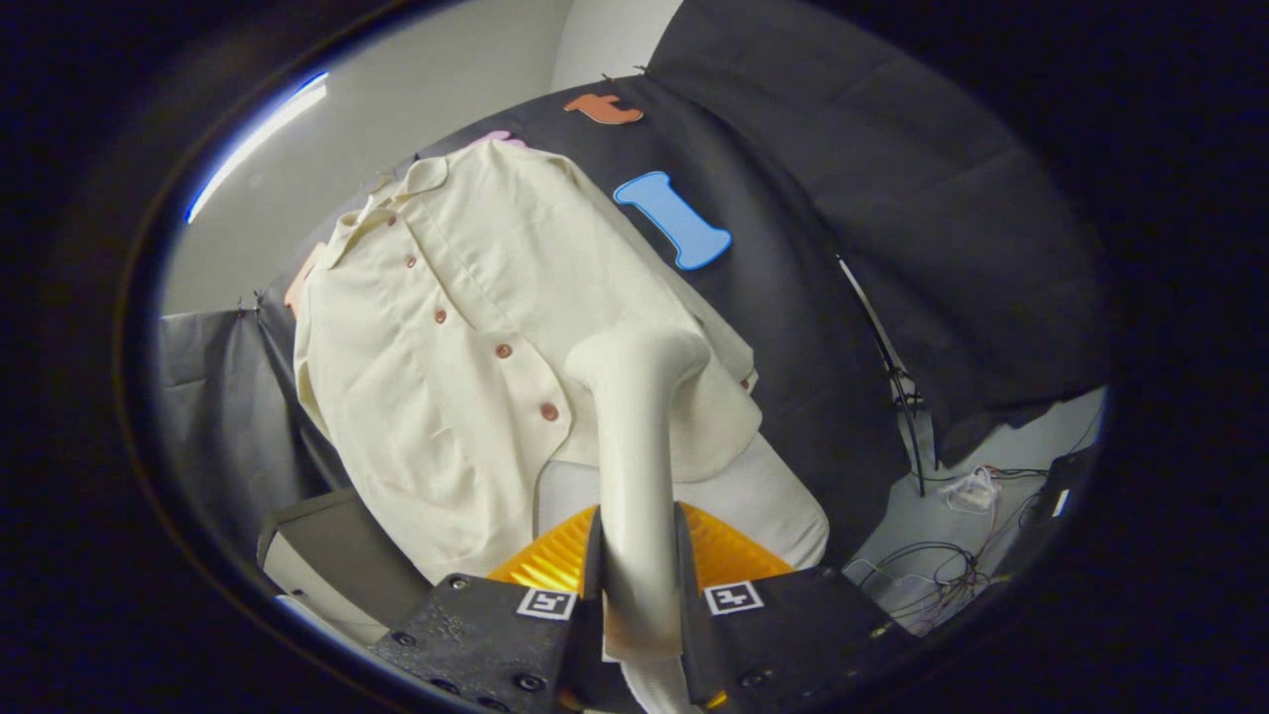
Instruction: Iron the clothes twice with a garment steamer, once on the left side and once on the right side.
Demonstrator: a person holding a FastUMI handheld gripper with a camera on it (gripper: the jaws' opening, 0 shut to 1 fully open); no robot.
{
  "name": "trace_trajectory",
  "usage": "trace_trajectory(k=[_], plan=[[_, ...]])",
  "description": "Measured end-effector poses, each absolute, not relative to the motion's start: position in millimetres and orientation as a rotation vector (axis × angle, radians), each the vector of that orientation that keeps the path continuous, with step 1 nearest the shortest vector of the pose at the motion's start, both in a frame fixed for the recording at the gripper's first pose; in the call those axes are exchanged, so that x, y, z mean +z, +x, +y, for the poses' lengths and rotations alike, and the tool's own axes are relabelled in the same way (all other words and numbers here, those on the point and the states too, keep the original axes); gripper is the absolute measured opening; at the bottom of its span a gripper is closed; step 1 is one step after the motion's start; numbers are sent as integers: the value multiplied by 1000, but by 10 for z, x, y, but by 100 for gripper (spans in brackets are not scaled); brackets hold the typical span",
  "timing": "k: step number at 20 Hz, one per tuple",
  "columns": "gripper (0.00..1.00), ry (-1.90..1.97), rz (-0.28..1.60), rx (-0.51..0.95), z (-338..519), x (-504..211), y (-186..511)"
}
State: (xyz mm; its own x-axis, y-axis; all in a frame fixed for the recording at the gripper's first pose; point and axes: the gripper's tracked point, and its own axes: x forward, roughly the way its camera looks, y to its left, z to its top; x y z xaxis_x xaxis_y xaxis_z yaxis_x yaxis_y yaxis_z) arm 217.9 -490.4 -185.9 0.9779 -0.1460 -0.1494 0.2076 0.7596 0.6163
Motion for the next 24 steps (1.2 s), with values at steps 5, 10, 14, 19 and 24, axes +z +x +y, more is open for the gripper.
trace_trajectory(k=[5,10,14,19,24], plan=[[33,679,120,-196,-4764,-1965,2037],[33,720,129,-214,-4641,-2060,1766],[32,727,118,-225,-4466,-1958,1504],[32,643,81,-169,-3859,-1506,1245],[32,583,-5,-65,-2905,-839,1001]])
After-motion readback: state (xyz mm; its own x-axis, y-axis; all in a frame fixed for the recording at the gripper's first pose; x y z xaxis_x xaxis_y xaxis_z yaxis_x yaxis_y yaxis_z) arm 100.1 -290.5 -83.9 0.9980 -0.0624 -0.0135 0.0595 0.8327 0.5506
